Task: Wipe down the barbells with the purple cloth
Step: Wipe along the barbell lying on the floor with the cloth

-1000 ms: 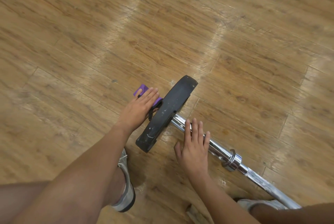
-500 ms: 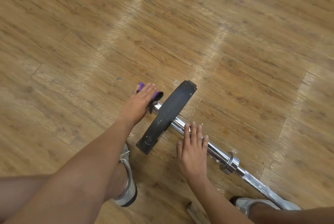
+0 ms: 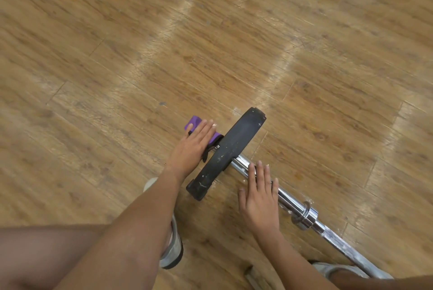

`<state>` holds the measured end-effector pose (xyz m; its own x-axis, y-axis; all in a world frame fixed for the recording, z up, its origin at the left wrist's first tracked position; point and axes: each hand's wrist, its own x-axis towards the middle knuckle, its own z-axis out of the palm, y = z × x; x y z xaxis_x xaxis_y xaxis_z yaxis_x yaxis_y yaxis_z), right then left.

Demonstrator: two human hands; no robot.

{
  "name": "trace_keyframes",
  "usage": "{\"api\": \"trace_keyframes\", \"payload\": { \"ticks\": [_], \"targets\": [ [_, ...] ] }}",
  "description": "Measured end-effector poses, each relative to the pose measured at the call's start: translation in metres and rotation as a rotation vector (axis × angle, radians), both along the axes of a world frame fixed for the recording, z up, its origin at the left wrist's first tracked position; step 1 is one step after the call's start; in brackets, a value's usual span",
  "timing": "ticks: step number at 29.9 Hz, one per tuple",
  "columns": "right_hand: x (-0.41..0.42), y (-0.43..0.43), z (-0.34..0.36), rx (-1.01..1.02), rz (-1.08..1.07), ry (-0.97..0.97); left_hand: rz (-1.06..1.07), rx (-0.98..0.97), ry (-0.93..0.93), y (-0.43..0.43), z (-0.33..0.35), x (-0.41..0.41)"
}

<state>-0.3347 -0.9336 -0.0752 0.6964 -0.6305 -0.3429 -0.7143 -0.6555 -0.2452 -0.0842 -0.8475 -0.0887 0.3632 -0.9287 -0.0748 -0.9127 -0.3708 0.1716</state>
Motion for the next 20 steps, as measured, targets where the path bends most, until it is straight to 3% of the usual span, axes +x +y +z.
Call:
{"api": "trace_keyframes", "payload": {
  "ticks": [8, 20],
  "targets": [
    [0.005, -0.012, -0.003, -0.027, -0.014, -0.004, -0.030, -0.024, -0.021, -0.005, -0.005, 0.001],
    [0.009, -0.050, -0.005, -0.062, 0.026, 0.021, -0.002, -0.128, 0.095, -0.020, -0.016, -0.006]
  ]
}}
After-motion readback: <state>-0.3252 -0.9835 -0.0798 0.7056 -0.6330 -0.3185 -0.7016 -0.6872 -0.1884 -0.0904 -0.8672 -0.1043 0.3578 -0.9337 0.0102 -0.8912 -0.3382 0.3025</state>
